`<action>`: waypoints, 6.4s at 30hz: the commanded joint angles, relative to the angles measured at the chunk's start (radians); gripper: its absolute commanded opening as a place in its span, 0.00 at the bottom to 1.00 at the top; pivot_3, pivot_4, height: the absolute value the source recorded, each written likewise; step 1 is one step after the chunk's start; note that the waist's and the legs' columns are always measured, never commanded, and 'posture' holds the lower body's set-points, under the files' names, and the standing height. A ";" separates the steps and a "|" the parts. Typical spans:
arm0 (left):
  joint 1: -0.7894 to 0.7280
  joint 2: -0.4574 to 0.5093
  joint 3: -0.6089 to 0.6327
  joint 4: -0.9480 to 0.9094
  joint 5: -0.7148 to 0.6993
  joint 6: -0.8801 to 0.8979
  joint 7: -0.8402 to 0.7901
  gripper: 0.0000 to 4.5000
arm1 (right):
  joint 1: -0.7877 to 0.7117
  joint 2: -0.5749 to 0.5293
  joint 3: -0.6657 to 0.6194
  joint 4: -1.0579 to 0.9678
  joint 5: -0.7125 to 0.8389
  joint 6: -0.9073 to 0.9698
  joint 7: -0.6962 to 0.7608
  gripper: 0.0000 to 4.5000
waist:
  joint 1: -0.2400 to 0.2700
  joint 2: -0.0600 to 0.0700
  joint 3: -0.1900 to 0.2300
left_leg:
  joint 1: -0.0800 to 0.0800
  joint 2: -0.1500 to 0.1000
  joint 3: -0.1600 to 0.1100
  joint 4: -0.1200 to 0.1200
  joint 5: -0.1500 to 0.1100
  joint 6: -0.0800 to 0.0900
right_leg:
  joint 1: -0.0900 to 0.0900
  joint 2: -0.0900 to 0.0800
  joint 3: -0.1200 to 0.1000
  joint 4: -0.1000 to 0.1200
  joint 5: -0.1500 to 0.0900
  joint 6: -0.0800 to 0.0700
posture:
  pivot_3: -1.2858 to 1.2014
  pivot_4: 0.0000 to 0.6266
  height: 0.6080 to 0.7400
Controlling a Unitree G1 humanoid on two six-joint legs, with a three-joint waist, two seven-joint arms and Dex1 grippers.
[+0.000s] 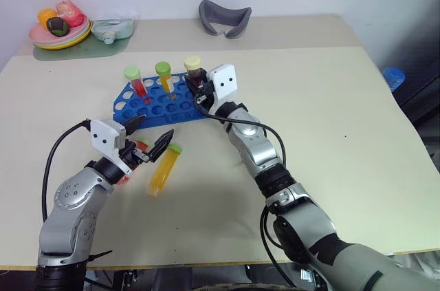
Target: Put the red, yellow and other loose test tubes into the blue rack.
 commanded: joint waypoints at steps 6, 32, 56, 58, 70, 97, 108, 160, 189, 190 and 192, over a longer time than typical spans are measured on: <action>-0.017 0.016 0.010 -0.031 -0.008 0.000 -0.002 1.00 | 0.024 0.022 -0.006 -0.004 -0.018 -0.040 0.031 0.32 | 0.000 0.000 0.000 | 0.000 0.000 0.000 0.000 0.000 0.000 | 0.000 0.000 0.000 0.000 0.000 0.000 | 0.52 0.24 1.00; -0.004 0.013 0.007 -0.066 -0.005 0.029 0.017 1.00 | 0.034 0.025 -0.056 -0.075 -0.017 -0.055 0.066 0.86 | 0.000 0.000 0.000 | 0.002 0.000 0.000 0.000 0.000 0.000 | 0.002 0.000 0.000 0.000 0.000 0.000 | 0.52 0.24 1.00; -0.461 0.293 -0.173 -0.316 -0.142 1.108 0.197 1.00 | 0.586 -0.923 -0.120 -1.052 0.366 0.582 0.814 0.86 | -0.003 -0.003 0.003 | 0.012 -0.001 0.000 0.000 -0.001 0.002 | 0.013 0.002 0.002 -0.002 -0.001 0.001 | 0.52 0.24 1.00; -0.553 0.294 -0.206 -0.282 -0.188 1.266 0.202 1.00 | 0.583 -0.916 -0.117 -1.051 0.365 0.586 0.807 0.86 | 0.001 -0.004 0.003 | 0.014 -0.001 -0.001 0.000 -0.001 0.002 | 0.015 0.002 0.002 -0.002 -0.001 0.001 | 0.52 0.24 1.00; -0.650 0.418 -0.334 -0.074 -0.676 1.315 0.537 1.00 | 0.564 -0.896 -0.114 -1.056 0.390 0.610 0.804 0.86 | 0.019 -0.006 0.005 | 0.010 -0.001 -0.001 -0.001 -0.002 0.004 | 0.016 0.000 0.000 -0.010 -0.001 0.001 | 0.52 0.24 1.00; -0.783 0.549 -0.714 0.087 -1.443 1.063 1.429 0.71 | 0.618 -0.860 -0.081 -1.112 0.384 0.605 0.757 0.87 | 0.031 -0.007 0.004 | 0.011 -0.001 -0.001 0.000 -0.002 0.003 | 0.017 -0.001 0.000 -0.011 -0.001 0.001 | 0.52 0.24 1.00; -0.843 0.578 -0.799 0.093 -1.483 0.987 1.497 0.51 | 0.606 -0.854 -0.068 -1.104 0.376 0.601 0.751 0.87 | 0.031 -0.006 0.004 | 0.011 -0.001 -0.001 0.000 0.000 -0.001 | 0.017 -0.001 0.000 -0.011 -0.001 0.001 | 0.52 0.24 1.00; -0.239 0.091 -0.170 0.047 0.029 -0.173 0.389 0.17 | 0.570 -0.802 -0.009 -1.133 0.382 0.642 0.692 0.87 | 0.059 -0.007 0.003 | 0.010 -0.001 0.001 0.000 -0.003 0.005 | 0.018 -0.001 0.000 -0.014 0.000 0.001 | 0.52 0.24 1.00; -0.500 -0.228 -0.178 0.630 0.210 -0.526 0.110 0.17 | 0.544 -0.759 -0.070 -1.133 0.407 0.681 0.582 0.87 | 0.054 -0.007 0.003 | 0.011 -0.001 0.000 0.000 -0.003 0.005 | 0.018 -0.001 0.000 -0.013 0.000 0.001 | 0.52 0.24 1.00; -0.499 -0.229 -0.176 0.636 0.216 -0.535 0.113 0.17 | 0.545 -0.758 -0.071 -1.132 0.407 0.680 0.579 0.87 | 0.054 -0.007 0.003 | 0.011 -0.001 0.000 0.000 -0.003 0.005 | 0.018 -0.001 0.000 -0.013 0.000 0.001 | 0.52 0.24 1.00; -0.498 -0.230 -0.172 0.650 0.231 -0.554 0.123 0.17 | 0.547 -0.756 -0.072 -1.129 0.405 0.679 0.575 0.87 | 0.054 -0.007 0.003 | 0.011 -0.001 0.000 0.000 -0.003 0.005 | 0.018 -0.001 0.000 -0.013 0.000 0.001 | 0.52 0.24 1.00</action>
